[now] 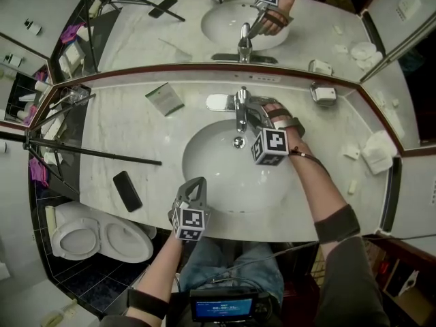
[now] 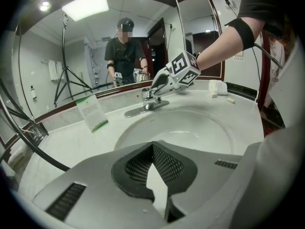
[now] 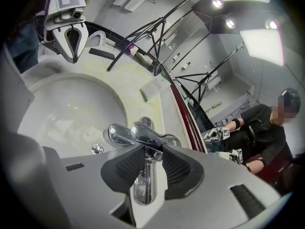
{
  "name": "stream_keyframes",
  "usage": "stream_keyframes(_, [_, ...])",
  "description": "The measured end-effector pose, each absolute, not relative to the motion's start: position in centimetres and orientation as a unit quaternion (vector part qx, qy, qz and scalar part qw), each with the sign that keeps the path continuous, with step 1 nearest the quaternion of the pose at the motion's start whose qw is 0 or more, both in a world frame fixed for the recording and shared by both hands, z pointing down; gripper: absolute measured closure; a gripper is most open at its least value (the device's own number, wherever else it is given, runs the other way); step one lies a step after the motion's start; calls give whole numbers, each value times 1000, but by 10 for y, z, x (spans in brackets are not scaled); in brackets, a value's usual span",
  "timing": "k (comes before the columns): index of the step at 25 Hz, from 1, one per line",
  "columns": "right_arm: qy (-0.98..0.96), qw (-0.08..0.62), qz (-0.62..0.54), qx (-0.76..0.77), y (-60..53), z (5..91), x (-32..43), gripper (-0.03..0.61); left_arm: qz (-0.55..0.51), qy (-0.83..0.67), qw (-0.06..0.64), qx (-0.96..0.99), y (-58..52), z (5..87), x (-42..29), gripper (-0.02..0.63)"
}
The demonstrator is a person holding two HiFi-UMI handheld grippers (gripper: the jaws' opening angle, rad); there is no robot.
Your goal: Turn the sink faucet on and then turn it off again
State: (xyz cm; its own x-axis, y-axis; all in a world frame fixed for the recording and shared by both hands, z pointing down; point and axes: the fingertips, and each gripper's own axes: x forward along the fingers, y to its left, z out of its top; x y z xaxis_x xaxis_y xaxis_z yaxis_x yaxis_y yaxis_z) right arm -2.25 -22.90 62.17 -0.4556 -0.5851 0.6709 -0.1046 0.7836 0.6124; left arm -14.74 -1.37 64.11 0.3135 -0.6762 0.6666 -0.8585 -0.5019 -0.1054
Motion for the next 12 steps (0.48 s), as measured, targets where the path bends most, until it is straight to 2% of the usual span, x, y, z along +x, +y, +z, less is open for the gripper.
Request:
stream_keyframes(8, [-813, 482, -212, 246, -208, 610, 8, 465, 326, -485, 136, 800, -10, 633, -150, 612])
stream_keyframes(12, [-814, 475, -199, 269, -204, 588, 18, 511, 319, -486, 131, 803, -10, 622, -147, 612])
